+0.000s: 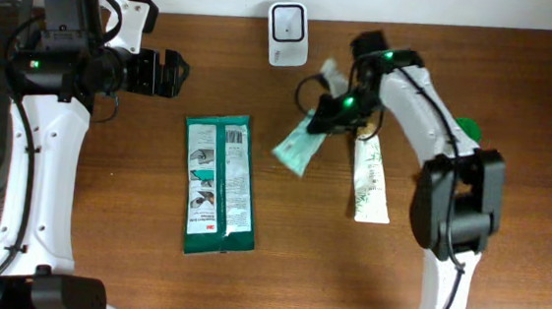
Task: Scan the item barcode
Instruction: 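Hold the pale green pouch over the scanner with the right gripper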
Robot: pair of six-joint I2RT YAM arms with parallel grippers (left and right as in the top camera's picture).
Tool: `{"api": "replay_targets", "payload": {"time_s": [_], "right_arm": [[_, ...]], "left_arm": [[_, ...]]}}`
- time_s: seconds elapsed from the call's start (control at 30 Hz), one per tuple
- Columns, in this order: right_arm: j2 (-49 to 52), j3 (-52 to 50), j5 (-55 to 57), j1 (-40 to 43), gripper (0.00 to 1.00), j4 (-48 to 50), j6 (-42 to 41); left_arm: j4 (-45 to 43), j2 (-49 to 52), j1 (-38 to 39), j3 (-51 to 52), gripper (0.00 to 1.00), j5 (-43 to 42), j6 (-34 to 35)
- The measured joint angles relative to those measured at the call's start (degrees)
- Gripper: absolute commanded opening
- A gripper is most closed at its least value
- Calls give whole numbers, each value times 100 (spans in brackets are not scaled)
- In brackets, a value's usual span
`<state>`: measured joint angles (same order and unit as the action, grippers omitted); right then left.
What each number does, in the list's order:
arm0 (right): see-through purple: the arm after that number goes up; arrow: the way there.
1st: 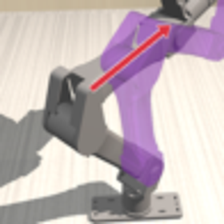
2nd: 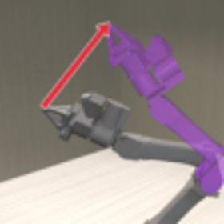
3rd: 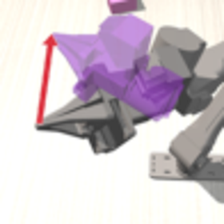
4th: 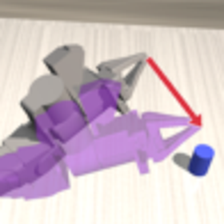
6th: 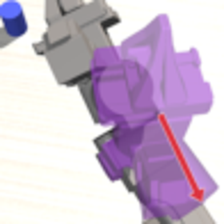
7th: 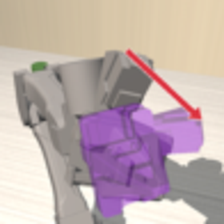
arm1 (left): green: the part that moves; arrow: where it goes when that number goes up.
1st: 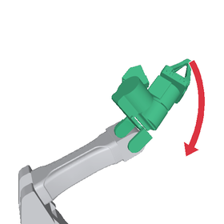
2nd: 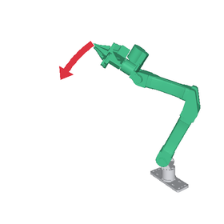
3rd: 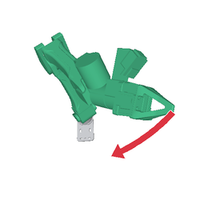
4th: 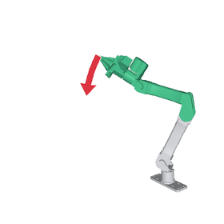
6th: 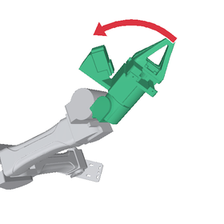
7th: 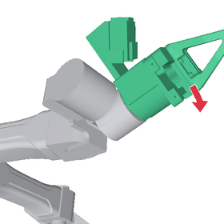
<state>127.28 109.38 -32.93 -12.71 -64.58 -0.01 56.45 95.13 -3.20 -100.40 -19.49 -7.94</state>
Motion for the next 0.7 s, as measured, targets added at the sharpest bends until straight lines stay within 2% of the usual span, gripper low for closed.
{"api": "replay_targets", "payload": {"time_s": [0.03,0.07,0.1,0.13,0.2,0.23,0.3,0.4,0.57,0.7], "right_arm": [[-103,13,546,-24,8,175,-782],[-111,-109,1145,-149,23,409,-1585],[-111,-334,1445,-330,33,634,-2124],[-111,-544,1641,-527,59,835,-2516],[-111,-732,1825,-911,67,846,-2809],[-111,-739,1840,-997,68,645,-2837],[-111,-752,1722,-960,68,-496,-2157],[-111,-651,1700,-876,66,-721,-1587],[-109,-398,721,-138,63,-136,-1104],[238,-929,-317,-297,53,1008,-1209]], "left_arm": [[0,0,0,0,99,0,0],[2,0,0,0,99,-2,0],[4,0,0,0,99,-2,0],[-2,0,0,0,99,0,0],[0,0,0,0,99,0,0],[-2,0,0,0,99,0,0],[7,0,0,0,99,0,0],[2,0,0,0,99,0,0],[4,0,0,0,99,0,0],[2,0,0,0,99,0,0]]}}
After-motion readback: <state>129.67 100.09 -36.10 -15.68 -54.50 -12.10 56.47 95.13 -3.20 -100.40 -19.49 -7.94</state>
